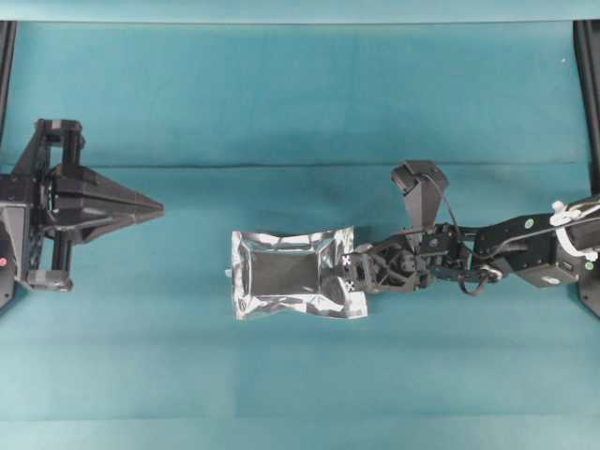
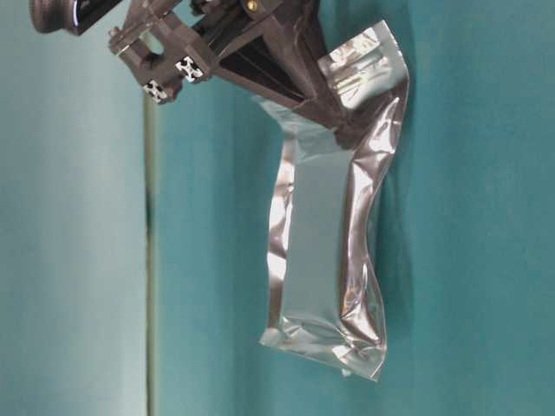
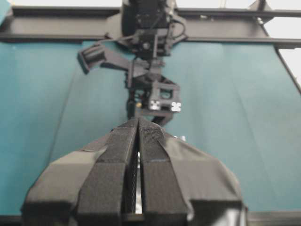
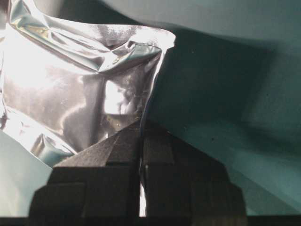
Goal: Hand over the silver zip bag and make it stand upright.
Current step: 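Lift the bag with the right gripper and swing it upright toward the left gripper, then reach the left gripper to the bag's lower edge held by the right gripper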
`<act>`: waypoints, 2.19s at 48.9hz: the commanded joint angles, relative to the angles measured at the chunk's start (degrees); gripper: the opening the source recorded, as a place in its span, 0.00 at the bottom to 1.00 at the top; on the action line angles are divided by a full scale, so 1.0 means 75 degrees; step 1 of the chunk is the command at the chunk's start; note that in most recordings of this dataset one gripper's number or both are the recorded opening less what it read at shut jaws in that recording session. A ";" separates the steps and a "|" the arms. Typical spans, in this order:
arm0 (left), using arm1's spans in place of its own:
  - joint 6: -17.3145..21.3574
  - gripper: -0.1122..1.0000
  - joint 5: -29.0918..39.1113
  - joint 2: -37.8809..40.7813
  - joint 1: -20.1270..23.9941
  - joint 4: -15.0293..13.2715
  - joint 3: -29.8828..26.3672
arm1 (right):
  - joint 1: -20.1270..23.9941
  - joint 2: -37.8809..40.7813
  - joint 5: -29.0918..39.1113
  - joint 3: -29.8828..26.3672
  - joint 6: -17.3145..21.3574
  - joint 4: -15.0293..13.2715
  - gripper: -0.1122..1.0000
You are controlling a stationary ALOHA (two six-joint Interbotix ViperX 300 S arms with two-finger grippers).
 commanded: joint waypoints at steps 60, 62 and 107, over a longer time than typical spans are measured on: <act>0.0000 0.11 0.0504 -0.0023 0.0164 0.0023 -0.0070 | -0.1090 -0.0891 1.0113 -0.5742 -0.5086 -0.1523 0.12; 0.0000 0.11 0.0480 -0.0023 0.0164 0.0023 -0.0070 | -0.1078 -0.0762 1.0371 -0.5988 -0.5320 -0.1535 0.12; -0.0012 0.11 0.0492 -0.0691 0.0187 0.0023 0.0281 | -0.0715 0.0574 1.2035 -0.7770 -0.8813 -0.2625 0.12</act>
